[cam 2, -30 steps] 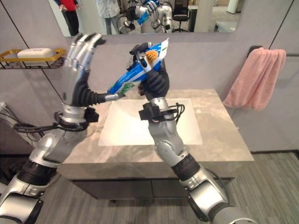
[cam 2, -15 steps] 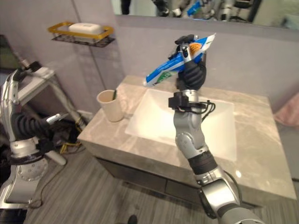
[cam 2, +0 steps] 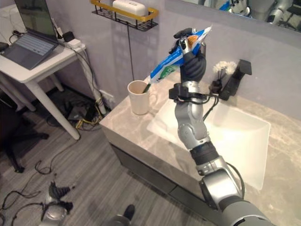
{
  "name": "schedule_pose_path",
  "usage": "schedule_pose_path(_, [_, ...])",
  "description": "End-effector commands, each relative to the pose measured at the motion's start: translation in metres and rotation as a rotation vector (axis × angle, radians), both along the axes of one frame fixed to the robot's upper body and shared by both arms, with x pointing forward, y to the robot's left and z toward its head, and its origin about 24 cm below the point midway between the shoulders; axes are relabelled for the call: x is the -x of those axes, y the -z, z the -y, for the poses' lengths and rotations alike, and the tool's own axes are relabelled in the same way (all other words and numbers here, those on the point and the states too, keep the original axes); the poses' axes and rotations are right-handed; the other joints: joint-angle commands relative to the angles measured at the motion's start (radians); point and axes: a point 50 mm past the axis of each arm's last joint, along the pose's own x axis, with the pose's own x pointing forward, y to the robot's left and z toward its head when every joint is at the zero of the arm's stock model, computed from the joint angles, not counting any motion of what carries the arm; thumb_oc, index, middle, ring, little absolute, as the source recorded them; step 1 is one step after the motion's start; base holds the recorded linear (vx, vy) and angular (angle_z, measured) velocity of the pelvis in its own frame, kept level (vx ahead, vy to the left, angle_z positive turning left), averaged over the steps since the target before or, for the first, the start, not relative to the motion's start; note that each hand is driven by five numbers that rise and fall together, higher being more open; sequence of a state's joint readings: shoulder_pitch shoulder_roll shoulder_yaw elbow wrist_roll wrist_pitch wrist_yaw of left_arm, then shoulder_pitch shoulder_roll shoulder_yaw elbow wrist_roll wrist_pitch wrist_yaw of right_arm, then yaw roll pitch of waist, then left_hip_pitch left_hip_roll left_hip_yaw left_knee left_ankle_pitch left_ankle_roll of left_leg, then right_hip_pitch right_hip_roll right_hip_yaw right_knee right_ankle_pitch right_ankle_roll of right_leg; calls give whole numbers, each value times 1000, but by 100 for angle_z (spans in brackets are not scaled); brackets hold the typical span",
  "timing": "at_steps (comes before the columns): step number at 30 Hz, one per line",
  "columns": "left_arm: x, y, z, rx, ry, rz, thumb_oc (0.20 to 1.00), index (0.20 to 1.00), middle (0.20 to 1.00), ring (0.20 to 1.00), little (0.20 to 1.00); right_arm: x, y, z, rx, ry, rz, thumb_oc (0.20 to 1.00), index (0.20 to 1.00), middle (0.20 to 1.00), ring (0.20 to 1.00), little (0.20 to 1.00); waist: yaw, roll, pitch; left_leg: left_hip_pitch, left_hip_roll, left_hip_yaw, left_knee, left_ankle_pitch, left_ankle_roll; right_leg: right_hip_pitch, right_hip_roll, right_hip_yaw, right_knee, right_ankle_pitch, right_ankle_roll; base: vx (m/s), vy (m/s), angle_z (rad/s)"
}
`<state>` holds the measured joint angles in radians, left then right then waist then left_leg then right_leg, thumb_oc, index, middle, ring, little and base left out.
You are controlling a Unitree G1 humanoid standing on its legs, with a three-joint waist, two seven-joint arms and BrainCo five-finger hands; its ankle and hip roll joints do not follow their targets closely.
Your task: Put brush and paste in cup on sink, flatten towel.
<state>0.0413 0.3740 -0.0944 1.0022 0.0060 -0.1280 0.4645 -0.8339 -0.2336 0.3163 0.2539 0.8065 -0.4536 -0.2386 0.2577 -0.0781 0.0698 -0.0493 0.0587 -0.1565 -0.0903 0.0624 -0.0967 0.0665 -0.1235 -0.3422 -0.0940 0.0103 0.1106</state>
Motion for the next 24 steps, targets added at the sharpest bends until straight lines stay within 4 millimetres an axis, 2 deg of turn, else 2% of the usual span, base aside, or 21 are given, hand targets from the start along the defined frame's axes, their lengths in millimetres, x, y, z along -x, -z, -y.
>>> schedule_pose_path(1, [16, 14, 0, 11, 27, -142, 1000, 1000, 1000, 1000, 1000, 6, -40, -20, 37, -37, 152, 200, 200, 200, 200, 200, -4, -31, -57, -52, 2, 28, 3, 24, 21, 24, -84, 16, 19, 38, 33, 12, 35, -3])
schedule_pose_path(7, [60, 35, 11, 118, -41, -357, 1000, 1000, 1000, 1000, 1000, 7, -48, -39, 96, -84, 166, 200, 200, 200, 200, 200, -4, -54, -56, -58, 2, 41, 3, 20, 26, 11, -87, 36, 14, 50, 37, 8, 29, -11])
schedule_pose_path(13, [81, 39, 8, 166, -126, -413, 1000, 1000, 1000, 1000, 1000, 8, -52, -39, 174, -80, 192, 200, 200, 200, 200, 200, 12, -81, -54, -68, -5, 39, 3, 17, 28, 6, -93, 32, 12, 57, 42, 4, 9, -4])
schedule_pose_path(18, [77, 36, 3, 165, -139, -391, 1000, 1000, 1000, 1000, 1000, 7, -54, -39, 204, -66, 200, 200, 200, 200, 200, 200, 21, -98, -49, -78, -12, 33, 3, 16, 30, 0, -97, 27, 11, 65, 48, 0, 0, 0])
schedule_pose_path(24, [53, 31, 1, 138, -89, -317, 1000, 1000, 1000, 1000, 1000, 4, -55, -35, 277, 29, 202, 200, 200, 200, 200, 200, 32, -120, -33, -100, -27, 27, 3, 17, 36, -15, -105, 24, 7, 77, 57, -3, 23, 0])
